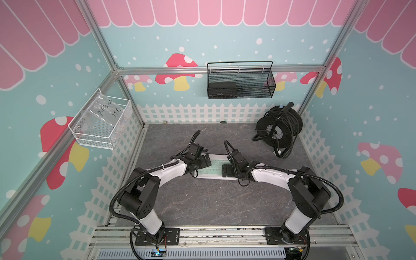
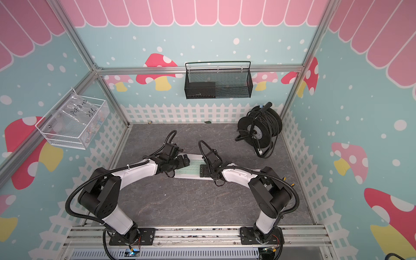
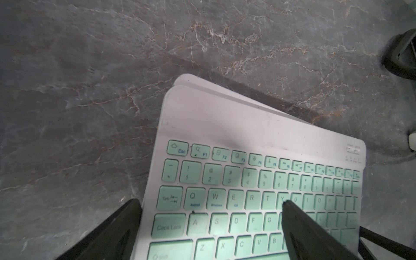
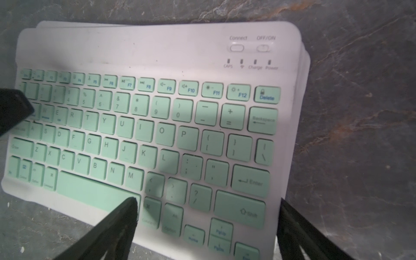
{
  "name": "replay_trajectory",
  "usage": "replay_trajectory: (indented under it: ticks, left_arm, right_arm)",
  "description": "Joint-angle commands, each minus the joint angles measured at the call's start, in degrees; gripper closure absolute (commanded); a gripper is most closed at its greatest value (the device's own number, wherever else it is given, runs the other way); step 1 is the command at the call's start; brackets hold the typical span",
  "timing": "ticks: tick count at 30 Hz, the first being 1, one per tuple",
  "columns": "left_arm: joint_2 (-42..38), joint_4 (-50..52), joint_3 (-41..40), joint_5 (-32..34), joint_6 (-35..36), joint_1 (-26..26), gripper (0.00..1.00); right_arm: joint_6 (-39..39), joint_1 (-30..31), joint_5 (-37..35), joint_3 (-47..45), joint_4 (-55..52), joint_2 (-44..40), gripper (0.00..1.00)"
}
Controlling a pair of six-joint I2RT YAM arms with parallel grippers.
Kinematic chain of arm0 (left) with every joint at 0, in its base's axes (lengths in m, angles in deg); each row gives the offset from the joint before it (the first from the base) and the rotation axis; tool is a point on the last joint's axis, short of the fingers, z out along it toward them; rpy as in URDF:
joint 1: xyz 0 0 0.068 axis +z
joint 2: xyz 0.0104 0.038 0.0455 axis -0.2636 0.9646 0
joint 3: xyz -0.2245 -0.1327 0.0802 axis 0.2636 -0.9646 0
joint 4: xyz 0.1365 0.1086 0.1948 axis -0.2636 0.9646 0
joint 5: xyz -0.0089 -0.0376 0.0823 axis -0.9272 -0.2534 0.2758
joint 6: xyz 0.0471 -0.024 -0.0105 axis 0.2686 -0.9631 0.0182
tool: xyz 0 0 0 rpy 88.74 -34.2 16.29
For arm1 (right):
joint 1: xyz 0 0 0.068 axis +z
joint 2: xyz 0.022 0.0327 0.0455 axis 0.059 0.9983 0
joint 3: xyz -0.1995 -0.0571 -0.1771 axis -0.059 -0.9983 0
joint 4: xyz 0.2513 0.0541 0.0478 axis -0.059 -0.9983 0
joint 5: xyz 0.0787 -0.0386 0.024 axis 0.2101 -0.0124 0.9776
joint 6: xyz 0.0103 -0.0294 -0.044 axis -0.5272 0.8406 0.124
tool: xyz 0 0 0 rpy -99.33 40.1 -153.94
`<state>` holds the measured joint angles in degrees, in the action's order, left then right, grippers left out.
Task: Stack the numeric keypads
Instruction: Place the numeric keypad at the numeric keypad, then reset both arms
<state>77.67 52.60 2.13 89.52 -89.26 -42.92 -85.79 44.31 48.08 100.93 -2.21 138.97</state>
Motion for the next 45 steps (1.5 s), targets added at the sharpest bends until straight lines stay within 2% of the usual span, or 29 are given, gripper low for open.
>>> replay_trajectory:
  ticks: [1,7,13,18,21,24,28,31,34,37,39,42,45]
  left_arm:
    - [-0.9,1.2,1.0,1.5,0.9,0.4,0.01]
    - [0.4,0.5,0.6,1.0,0.3,0.5,0.01]
    - [-7.4,0.7,-0.7,1.5,2.1,3.7,0.0]
    - [-18.4,0.9,-4.3,11.6,6.7,11.6,0.01]
    - [-24.2,-2.2,-8.8,18.2,10.5,16.8,0.0]
    - [-30.1,-10.2,-15.7,25.2,15.9,19.2,0.0]
    - [-34.9,-26.2,-26.4,29.6,24.2,19.9,0.01]
    - [-33.4,-35.8,-32.3,34.0,27.7,20.4,0.01]
    - [-29.6,-42.6,-35.8,33.8,28.7,21.1,0.01]
    - [-24.1,-54.9,-39.0,34.0,28.9,21.1,0.0]
    - [-22.3,-56.9,-38.5,33.0,28.4,21.5,0.0]
    - [-18.2,-61.2,-37.4,33.9,31.1,21.5,0.0]
    - [-11.2,-73.4,-38.8,31.7,34.5,21.6,0.0]
  right_arm:
    - [-1.4,0.7,-0.8,-0.6,1.8,-2.9,0.05]
    - [-1.2,-0.1,-3.4,0.0,0.1,-4.1,0.04]
    - [2.7,-5.4,-8.7,-0.2,-2.8,-9.2,0.03]
    - [10.6,-18.4,-14.4,-2.7,-1.9,-16.1,0.02]
    - [18.3,-23.1,-22.4,-6.8,3.9,-20.4,0.01]
    - [24.7,-25.8,-28.8,-10.8,10.4,-22.2,0.0]
    - [27.7,-30.4,-29.3,-14.6,16.5,-21.1,0.01]
    - [27.8,-33.9,-27.5,-16.5,20.1,-19.0,0.0]
    - [29.4,-36.4,-24.4,-18.5,24.8,-17.3,0.0]
    - [31.3,-38.0,-23.0,-24.4,38.9,-16.3,0.0]
    - [33.1,-38.9,-21.7,-28.7,49.3,-15.9,0.0]
    - [35.8,-39.9,-19.2,-30.8,55.2,-14.4,0.0]
    - [39.5,-40.4,-15.1,-34.9,65.8,-12.9,0.01]
